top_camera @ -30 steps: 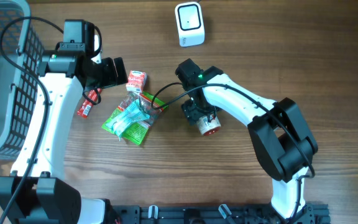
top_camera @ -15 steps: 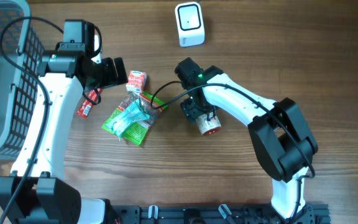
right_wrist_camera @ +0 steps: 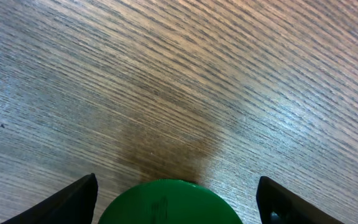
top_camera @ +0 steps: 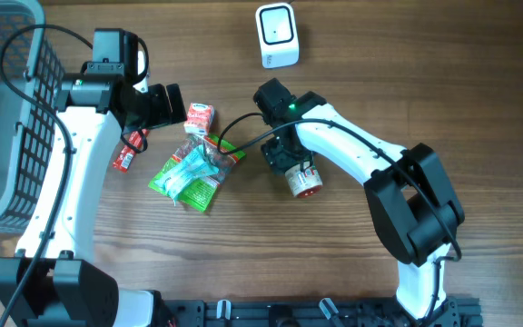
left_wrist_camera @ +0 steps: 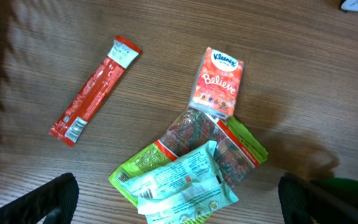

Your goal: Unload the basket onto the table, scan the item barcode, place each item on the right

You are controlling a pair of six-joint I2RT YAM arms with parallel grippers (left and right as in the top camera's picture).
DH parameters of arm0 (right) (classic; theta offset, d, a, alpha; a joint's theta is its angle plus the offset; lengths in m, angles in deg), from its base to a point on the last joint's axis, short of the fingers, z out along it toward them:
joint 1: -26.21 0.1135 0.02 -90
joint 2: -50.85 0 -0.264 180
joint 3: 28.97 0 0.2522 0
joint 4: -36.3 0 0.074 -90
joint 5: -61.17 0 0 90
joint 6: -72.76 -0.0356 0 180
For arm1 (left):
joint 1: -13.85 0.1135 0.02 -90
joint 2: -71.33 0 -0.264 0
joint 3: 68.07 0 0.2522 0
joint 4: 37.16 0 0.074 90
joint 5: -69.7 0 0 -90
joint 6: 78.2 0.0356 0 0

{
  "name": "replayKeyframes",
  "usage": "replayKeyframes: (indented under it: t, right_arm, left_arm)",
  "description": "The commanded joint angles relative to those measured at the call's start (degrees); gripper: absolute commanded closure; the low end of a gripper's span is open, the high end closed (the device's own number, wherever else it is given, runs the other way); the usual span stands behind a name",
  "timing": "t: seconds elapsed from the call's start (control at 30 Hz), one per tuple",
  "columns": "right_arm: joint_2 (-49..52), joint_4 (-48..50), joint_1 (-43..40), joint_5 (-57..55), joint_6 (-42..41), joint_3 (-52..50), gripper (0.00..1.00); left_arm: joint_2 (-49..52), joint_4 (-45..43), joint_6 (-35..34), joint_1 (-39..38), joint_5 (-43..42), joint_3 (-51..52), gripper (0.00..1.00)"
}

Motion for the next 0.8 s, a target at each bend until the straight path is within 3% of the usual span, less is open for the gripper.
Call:
replayKeyframes:
  t: [0.0,0.33,0.53,0.63,0.77]
  right_arm:
    - [0.96,-0.52,-0.24,-1.01,1.11,1.49,0.22]
    - [0.79,-2.01,-0.24,-0.57,0.39,1.81,0.38]
    - [-3.87,-3.80,-0.24,-0.59,-1.25,3.32,0.40]
    - [-7.37,-5.64,-0.24,-0.63,-3.10,3.32,0.28]
    - [-9.75,-8.83,-0.63,-1.20,-10.80,3.32,0.20]
  left_arm:
    - [0.04,-0.13,-0.15,-0.04,0.33,0.02,0.00]
    - [0.04,-0.13,-0.15,-0.04,0.33,0.00,0.00]
    - [0.04,-0.13,-0.13,-0.04,0.33,0.00,0.00]
    - [0.04,-0.13,-0.15,-0.04,0.33,0.00,0.00]
    - [0.04,-0.13,-0.15,-0.04,0.33,0.00,0.00]
